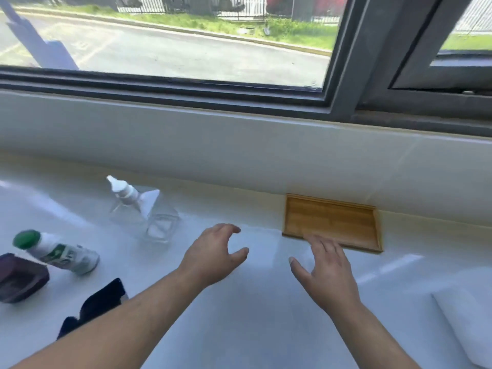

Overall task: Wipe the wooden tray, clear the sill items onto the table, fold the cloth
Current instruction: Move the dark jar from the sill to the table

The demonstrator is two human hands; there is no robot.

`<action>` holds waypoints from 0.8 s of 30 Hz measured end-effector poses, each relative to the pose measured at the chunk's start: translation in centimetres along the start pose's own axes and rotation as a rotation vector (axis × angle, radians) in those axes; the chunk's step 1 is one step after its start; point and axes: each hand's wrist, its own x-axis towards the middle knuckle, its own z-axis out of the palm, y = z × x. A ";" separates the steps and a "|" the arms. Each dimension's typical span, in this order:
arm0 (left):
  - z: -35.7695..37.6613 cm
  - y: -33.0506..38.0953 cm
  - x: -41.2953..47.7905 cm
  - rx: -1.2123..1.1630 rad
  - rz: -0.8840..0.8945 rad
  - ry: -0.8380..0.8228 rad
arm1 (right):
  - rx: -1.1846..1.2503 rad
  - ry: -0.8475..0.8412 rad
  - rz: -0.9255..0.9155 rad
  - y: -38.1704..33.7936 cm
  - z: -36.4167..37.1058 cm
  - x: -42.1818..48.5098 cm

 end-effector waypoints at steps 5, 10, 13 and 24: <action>-5.2 -9.3 -8.8 -0.068 -0.146 0.111 | -0.009 -0.058 -0.143 -9.3 2.8 -3.8; -10.3 -18.9 -16.7 -0.118 -0.253 0.253 | -0.032 -0.078 -0.296 -20.5 6.4 -7.4; -13.5 -25.5 -21.6 -0.163 -0.301 0.325 | -0.049 -0.083 -0.393 -28.3 9.0 -10.1; -24.7 -44.5 -33.5 -0.108 -0.427 0.452 | -0.014 -0.138 -0.552 -50.1 16.3 -18.0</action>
